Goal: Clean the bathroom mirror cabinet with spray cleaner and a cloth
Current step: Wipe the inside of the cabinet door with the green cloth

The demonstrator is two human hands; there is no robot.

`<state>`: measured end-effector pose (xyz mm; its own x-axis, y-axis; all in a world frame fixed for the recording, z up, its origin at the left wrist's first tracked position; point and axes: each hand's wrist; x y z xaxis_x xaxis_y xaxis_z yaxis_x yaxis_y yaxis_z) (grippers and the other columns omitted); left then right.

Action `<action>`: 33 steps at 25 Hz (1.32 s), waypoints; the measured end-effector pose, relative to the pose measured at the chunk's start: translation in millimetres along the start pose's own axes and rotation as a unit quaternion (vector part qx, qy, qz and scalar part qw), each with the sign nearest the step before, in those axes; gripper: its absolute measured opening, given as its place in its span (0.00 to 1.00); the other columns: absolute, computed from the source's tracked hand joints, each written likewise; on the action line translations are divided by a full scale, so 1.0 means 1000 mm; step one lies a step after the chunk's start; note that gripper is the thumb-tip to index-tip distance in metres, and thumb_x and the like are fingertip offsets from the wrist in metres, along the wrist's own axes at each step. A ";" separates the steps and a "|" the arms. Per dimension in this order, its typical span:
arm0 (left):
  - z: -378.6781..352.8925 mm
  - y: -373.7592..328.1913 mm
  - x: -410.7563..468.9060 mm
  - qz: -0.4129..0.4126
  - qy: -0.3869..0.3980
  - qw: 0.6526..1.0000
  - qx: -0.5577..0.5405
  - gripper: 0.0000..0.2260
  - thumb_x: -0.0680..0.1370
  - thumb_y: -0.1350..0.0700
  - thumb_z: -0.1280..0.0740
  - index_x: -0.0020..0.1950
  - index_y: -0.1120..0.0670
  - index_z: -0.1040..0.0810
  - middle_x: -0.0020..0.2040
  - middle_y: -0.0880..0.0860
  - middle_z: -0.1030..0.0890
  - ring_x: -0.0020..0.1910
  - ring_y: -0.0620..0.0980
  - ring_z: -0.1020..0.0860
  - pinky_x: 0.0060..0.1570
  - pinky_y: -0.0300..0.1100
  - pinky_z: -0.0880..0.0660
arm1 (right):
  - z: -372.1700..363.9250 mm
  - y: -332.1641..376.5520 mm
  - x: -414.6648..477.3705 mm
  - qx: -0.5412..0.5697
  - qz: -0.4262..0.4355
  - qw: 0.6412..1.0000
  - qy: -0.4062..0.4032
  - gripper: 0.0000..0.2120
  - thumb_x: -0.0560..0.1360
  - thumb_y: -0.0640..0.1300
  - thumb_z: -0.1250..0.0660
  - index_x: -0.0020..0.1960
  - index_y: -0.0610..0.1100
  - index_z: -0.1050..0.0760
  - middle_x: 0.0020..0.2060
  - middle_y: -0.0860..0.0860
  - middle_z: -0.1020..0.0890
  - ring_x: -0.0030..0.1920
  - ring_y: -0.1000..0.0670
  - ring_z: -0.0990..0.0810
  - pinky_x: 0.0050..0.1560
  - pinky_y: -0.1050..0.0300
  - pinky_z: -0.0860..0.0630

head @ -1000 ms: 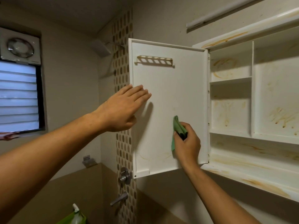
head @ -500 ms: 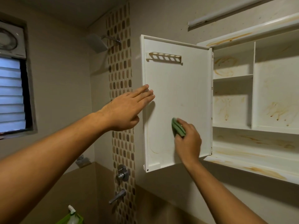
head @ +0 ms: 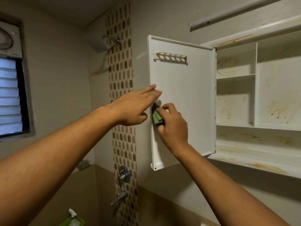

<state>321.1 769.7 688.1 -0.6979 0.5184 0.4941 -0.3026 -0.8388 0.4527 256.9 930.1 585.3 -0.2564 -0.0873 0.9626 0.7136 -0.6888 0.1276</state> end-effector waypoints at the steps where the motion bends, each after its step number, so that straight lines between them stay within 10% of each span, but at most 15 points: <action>1: 0.000 0.002 0.000 -0.001 0.001 1.000 0.002 0.40 0.79 0.59 0.35 0.85 0.51 0.54 0.85 0.51 0.53 0.77 0.38 0.62 0.80 0.47 0.49 | -0.001 -0.004 -0.005 -0.053 0.050 0.997 0.022 0.17 0.75 0.38 0.33 0.63 0.42 0.20 0.54 0.48 0.22 0.43 0.48 0.24 0.35 0.62 0.30; 9: -0.010 0.006 0.001 -0.001 0.000 1.000 0.011 0.41 0.79 0.58 0.35 0.85 0.51 0.57 0.84 0.51 0.57 0.80 0.42 0.62 0.81 0.52 0.46 | 0.007 -0.067 -0.102 -0.208 0.358 0.880 0.234 0.24 0.69 0.38 0.25 0.64 0.41 0.21 0.55 0.45 0.20 0.45 0.44 0.21 0.37 0.51 0.23; 16: -0.011 -0.004 0.000 0.006 -0.005 1.000 0.008 0.42 0.79 0.56 0.34 0.84 0.52 0.59 0.84 0.51 0.58 0.78 0.42 0.66 0.79 0.46 0.54 | 0.035 -0.038 -0.025 0.018 -0.054 0.998 0.025 0.27 0.69 0.39 0.41 0.65 0.50 0.18 0.55 0.52 0.19 0.56 0.46 0.26 0.50 0.53 0.27; 23: -0.016 -0.008 -0.003 0.018 0.006 1.000 0.011 0.42 0.80 0.55 0.35 0.84 0.53 0.61 0.84 0.51 0.61 0.77 0.42 0.68 0.76 0.43 0.56 | 0.005 -0.081 -0.146 -0.097 0.091 0.979 0.153 0.25 0.70 0.38 0.33 0.67 0.48 0.20 0.62 0.49 0.19 0.60 0.43 0.21 0.55 0.49 0.22; 27: -0.022 -0.012 -0.001 0.018 0.001 1.000 0.022 0.42 0.80 0.53 0.35 0.84 0.53 0.61 0.84 0.52 0.62 0.79 0.46 0.68 0.76 0.45 0.57 | 0.004 -0.083 -0.135 0.038 -0.355 0.934 0.020 0.25 0.72 0.29 0.34 0.63 0.50 0.17 0.57 0.52 0.16 0.56 0.46 0.18 0.53 0.58 0.24; 33: -0.026 -0.014 0.001 0.022 0.002 0.999 0.041 0.42 0.80 0.52 0.36 0.84 0.54 0.62 0.84 0.52 0.63 0.80 0.48 0.68 0.75 0.43 0.62 | -0.005 -0.080 -0.143 -0.040 0.120 0.986 0.111 0.23 0.68 0.37 0.26 0.63 0.48 0.17 0.62 0.51 0.17 0.62 0.47 0.20 0.62 0.50 0.23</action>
<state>308.1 777.7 662.4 -0.7122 0.4805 0.5117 -0.2171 -0.8440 0.4904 233.3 993.6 436.1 -0.2290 -0.4050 0.8852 0.7195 -0.6829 -0.1263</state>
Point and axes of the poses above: each hand's wrist, its own x-axis towards the middle knuckle, its own z-axis out of the back of the hand, y = z × x
